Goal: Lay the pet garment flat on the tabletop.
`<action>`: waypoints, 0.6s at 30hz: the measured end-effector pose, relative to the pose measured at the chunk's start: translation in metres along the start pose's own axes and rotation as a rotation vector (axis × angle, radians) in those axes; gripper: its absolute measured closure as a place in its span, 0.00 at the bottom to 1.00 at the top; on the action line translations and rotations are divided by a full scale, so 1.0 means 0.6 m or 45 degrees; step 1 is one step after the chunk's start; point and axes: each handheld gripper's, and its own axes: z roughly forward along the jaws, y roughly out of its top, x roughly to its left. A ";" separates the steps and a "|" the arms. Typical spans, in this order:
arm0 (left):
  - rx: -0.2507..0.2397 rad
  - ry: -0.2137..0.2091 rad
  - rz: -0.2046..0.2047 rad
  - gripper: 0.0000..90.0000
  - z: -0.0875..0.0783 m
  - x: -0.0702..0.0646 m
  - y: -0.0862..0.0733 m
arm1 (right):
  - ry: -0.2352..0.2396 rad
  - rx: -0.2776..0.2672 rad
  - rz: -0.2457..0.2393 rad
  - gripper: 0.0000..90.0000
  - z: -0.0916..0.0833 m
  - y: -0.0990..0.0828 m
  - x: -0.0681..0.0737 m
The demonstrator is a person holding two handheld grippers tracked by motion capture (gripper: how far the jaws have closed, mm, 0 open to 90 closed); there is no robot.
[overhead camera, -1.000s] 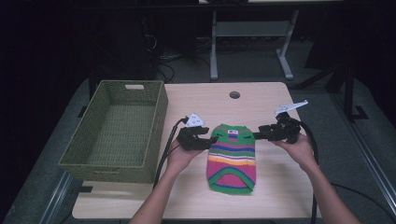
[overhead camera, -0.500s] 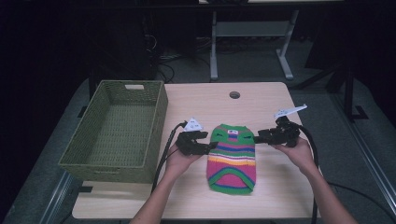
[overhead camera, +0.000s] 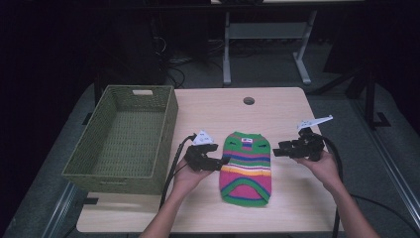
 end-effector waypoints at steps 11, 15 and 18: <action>0.036 0.006 0.020 0.33 -0.013 -0.010 -0.017 | 0.019 -0.009 -0.010 0.41 -0.014 -0.015 0.011; 0.026 -0.003 0.003 0.32 -0.019 -0.013 -0.026 | 0.021 -0.008 0.001 0.40 -0.021 -0.028 0.010; 0.036 -0.007 0.009 0.32 -0.022 -0.016 -0.029 | 0.023 -0.010 0.012 0.39 -0.023 -0.034 0.008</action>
